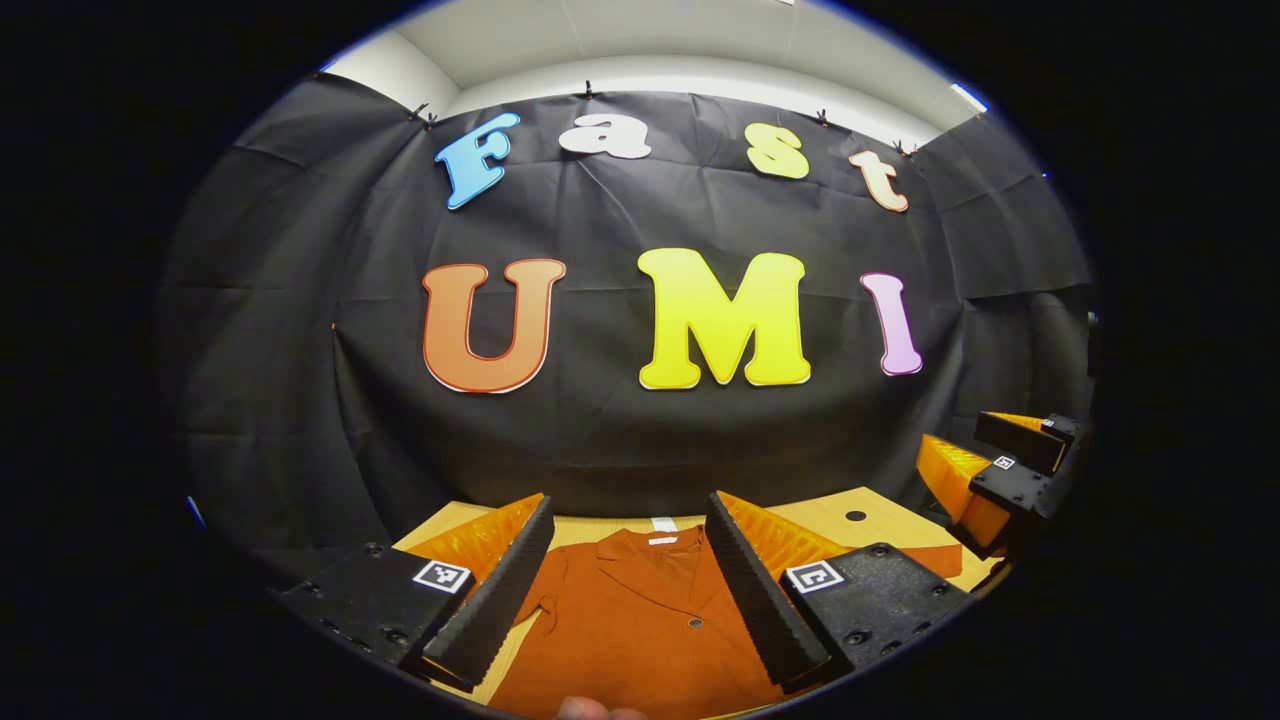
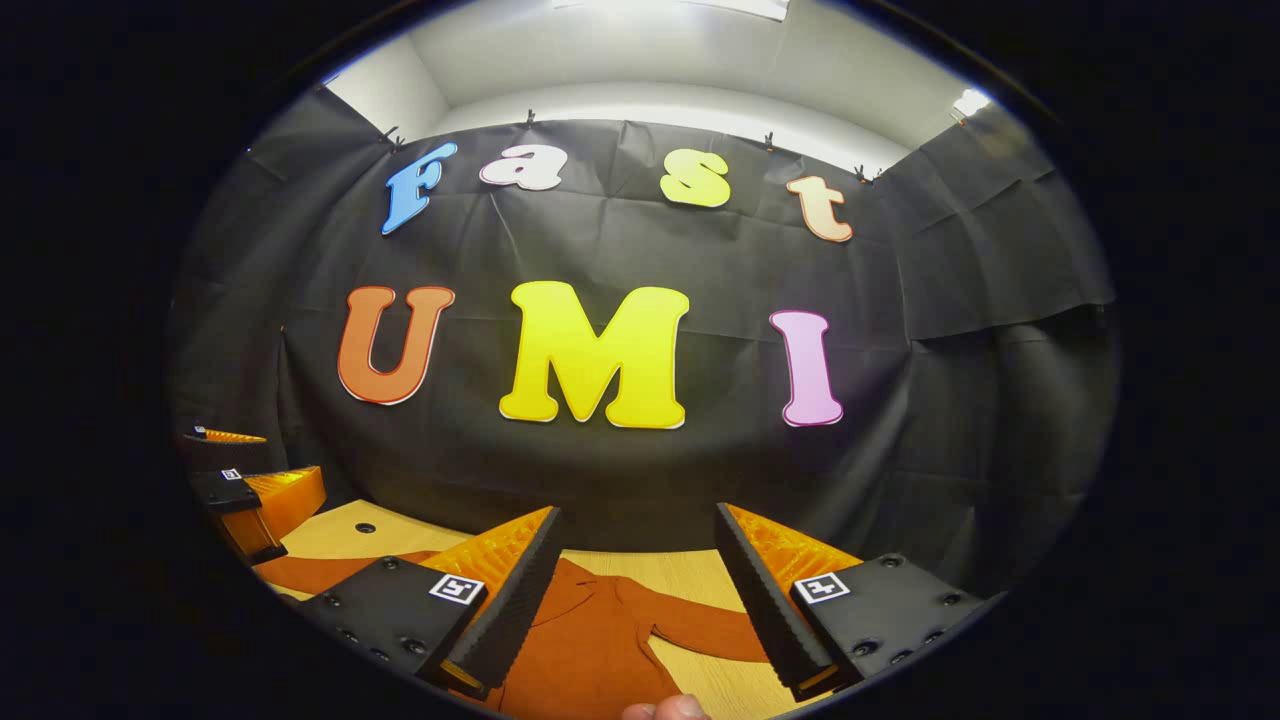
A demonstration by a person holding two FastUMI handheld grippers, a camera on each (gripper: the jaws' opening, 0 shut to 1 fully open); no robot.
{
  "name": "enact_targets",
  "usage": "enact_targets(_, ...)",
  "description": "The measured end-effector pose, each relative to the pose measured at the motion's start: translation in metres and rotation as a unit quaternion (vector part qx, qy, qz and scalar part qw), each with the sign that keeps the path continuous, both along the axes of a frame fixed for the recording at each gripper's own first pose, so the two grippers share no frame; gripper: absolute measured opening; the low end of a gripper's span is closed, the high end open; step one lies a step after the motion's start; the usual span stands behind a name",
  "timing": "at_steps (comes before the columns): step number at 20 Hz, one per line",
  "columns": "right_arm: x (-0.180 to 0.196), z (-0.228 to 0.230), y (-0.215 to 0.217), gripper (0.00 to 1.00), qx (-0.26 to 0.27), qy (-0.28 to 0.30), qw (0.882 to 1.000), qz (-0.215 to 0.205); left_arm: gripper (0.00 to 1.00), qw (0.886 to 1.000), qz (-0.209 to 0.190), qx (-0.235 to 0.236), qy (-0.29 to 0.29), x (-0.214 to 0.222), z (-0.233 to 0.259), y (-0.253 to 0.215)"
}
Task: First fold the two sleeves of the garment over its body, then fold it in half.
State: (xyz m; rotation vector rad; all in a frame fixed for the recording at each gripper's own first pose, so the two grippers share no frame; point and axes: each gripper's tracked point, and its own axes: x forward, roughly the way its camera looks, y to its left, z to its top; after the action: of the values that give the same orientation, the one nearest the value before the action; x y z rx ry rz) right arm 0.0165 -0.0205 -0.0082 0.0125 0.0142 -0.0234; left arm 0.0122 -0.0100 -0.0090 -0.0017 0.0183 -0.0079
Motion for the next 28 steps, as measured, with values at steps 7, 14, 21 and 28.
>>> enact_targets(7, 0.0021, -0.0059, -0.0041, 0.96, 0.001, 0.008, 1.0, 0.002, 0.98, 1.0, 0.005, 0.003, 0.0, 0.0017, 0.0001, -0.0014)
enact_targets(14, 0.0031, -0.0044, -0.003, 0.96, -0.002, 0.006, 1.0, 0.003, 0.98, 1.0, 0.006, 0.007, -0.005, 0.0034, 0.0038, -0.0015)
enact_targets(21, 0.0009, -0.0062, -0.0051, 0.97, 0.002, 0.007, 1.0, 0.004, 0.98, 1.0, 0.009, 0.008, -0.002, 0.0055, -0.0002, -0.0005)
enact_targets(28, 0.0004, -0.012, -0.0062, 0.96, 0.002, 0.013, 1.0, 0.006, 0.98, 1.0, 0.012, 0.009, -0.002, 0.0047, -0.0016, -0.0013)
